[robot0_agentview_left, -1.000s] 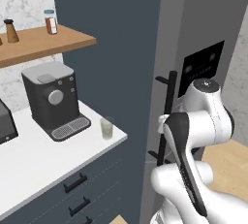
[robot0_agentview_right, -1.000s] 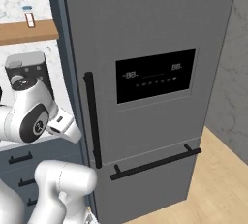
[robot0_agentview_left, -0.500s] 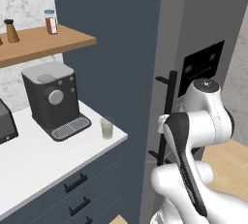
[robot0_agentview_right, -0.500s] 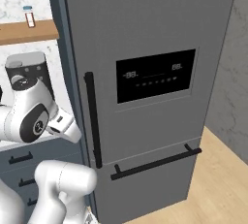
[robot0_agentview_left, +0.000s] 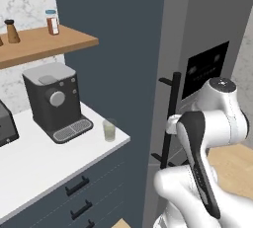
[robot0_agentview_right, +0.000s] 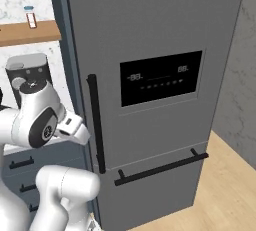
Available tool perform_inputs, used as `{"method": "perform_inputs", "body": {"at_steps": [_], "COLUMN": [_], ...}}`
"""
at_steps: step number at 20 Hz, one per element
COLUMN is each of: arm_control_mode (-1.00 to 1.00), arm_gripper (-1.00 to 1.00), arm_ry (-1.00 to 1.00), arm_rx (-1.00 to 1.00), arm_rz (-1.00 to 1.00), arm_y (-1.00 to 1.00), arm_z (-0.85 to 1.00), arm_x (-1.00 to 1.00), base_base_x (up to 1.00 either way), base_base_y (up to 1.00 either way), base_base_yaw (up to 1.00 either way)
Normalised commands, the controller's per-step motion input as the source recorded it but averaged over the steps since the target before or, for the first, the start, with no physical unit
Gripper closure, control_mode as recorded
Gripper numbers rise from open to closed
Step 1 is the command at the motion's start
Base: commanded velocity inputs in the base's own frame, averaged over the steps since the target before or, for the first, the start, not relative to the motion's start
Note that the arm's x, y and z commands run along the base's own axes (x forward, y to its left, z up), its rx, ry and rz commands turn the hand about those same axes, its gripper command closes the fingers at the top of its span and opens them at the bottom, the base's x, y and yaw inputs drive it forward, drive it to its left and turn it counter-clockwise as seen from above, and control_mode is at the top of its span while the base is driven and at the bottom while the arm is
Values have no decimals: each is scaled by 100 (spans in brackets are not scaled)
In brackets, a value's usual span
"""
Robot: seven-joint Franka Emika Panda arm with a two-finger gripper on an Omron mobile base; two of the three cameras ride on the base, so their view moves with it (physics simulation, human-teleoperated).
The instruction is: Grab a lemon wedge from the fridge and one ice cube from the ice bowl, and put them in the glass of lemonade.
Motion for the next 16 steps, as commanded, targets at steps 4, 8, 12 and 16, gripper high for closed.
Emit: {"method": "perform_inputs", "body": {"at_steps": [4, 8, 12, 16], "arm_control_mode": [-100, -100, -100, -100], "arm_gripper": [-100, -100, -100, -100], "arm_ry": [-2, 0, 0, -1], "arm_rx": [7, 1, 1, 0], "arm_rz": [33, 21, 14, 1], "arm_y": [-52, -24, -15, 0], "arm_z": [24, 4, 0, 1], "arm_x": [15, 29, 77, 66], "base_base_x": [0, 0, 0, 0], "base_base_y": [0, 0, 0, 0], "base_base_yaw": [0, 0, 0, 0]}}
